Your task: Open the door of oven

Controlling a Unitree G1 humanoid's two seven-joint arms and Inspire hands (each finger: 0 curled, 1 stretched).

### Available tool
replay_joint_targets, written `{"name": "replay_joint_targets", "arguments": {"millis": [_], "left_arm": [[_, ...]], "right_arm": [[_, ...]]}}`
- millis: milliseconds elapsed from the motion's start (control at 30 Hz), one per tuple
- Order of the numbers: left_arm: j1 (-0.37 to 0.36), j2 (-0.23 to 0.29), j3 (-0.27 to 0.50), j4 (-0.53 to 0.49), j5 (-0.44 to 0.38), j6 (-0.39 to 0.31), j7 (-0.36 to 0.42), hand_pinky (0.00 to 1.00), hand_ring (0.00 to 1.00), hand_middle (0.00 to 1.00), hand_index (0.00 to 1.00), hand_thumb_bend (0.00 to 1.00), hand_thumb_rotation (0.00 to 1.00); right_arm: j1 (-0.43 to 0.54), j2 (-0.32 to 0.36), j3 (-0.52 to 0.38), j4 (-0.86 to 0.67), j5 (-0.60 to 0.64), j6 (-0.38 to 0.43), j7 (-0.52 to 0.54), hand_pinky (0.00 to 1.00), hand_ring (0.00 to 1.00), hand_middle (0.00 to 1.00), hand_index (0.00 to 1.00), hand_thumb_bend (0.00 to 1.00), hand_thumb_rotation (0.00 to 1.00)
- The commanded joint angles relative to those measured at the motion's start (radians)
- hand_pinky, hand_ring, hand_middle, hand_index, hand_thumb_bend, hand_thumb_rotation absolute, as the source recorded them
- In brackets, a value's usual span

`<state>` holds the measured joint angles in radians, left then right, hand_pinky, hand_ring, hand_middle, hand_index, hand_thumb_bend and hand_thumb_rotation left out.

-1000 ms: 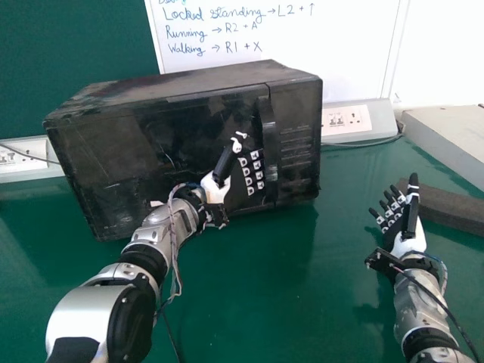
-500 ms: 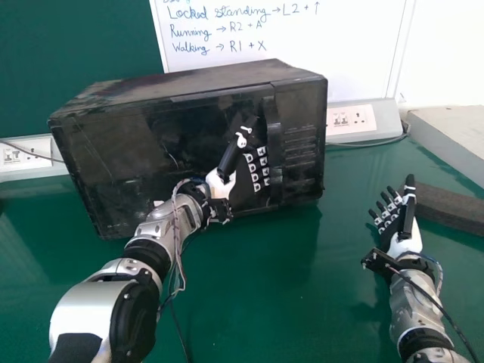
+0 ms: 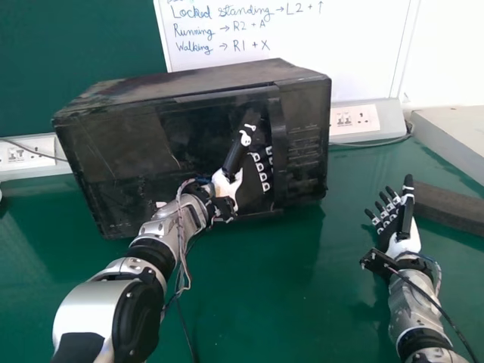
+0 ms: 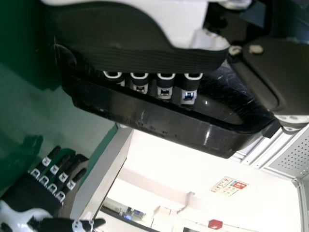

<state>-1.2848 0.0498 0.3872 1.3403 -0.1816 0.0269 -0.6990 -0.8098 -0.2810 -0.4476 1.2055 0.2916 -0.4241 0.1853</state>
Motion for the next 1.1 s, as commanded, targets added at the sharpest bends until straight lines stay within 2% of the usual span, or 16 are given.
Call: {"name": "replay_joint_targets", "arguments": {"millis": [0,67,200,433,500,600,733,867,1067], "left_arm": [[-0.018,-0.033,0.012,-0.002,-0.027,0.013,-0.048,0.89,0.97,1.0,1.0,1.0,0.75],[-0.016,-0.035,0.007,-0.004,-0.023,0.011,-0.055,0.85,0.95,1.0,1.0,1.0,0.76],[-0.005,-0.039,0.006,-0.007,-0.027,0.003,-0.076,0.82,0.94,1.0,1.0,1.0,0.77],[0.017,-0.052,0.034,-0.009,-0.072,0.031,-0.101,0.84,0.94,1.0,1.0,1.0,0.76],[0.02,-0.052,0.037,-0.01,-0.077,0.043,-0.124,0.8,0.9,1.0,1.0,1.0,0.75],[0.021,-0.046,0.014,-0.014,-0.062,0.038,-0.157,0.73,0.91,1.0,1.0,1.0,0.73],[0.024,-0.042,-0.003,-0.019,-0.053,0.027,-0.185,0.74,0.91,1.0,1.0,1.0,0.74],[0.026,-0.034,-0.014,-0.021,-0.054,0.03,-0.238,0.66,0.9,1.0,1.0,1.0,0.73],[0.033,-0.017,-0.041,-0.024,-0.047,0.014,-0.331,0.58,0.79,0.89,0.94,0.99,0.74]], "right_arm": [[-0.005,0.007,0.002,-0.002,0.001,0.002,-0.009,1.0,1.0,1.0,1.0,1.0,1.0],[-0.006,0.006,0.003,0.0,-0.001,0.001,-0.012,1.0,1.0,1.0,1.0,1.0,1.0],[-0.006,0.006,0.003,-0.001,0.0,-0.002,-0.007,1.0,1.0,1.0,1.0,1.0,1.0],[-0.004,0.005,0.0,0.001,0.005,-0.004,0.004,1.0,1.0,1.0,1.0,1.0,1.0],[-0.004,0.004,0.002,0.001,0.003,-0.003,0.004,0.99,1.0,1.0,1.0,1.0,1.0],[-0.002,0.004,0.005,0.0,-0.002,-0.008,0.001,0.98,1.0,1.0,1.0,1.0,1.0],[-0.001,0.004,0.005,-0.002,-0.002,-0.008,-0.001,0.99,1.0,1.0,1.0,1.0,1.0],[-0.002,0.004,0.004,-0.003,-0.001,-0.007,-0.004,0.99,1.0,1.0,1.0,1.0,1.0],[-0.004,0.001,0.001,0.0,0.002,-0.001,-0.001,1.0,1.0,1.0,1.0,1.0,1.0]]}}
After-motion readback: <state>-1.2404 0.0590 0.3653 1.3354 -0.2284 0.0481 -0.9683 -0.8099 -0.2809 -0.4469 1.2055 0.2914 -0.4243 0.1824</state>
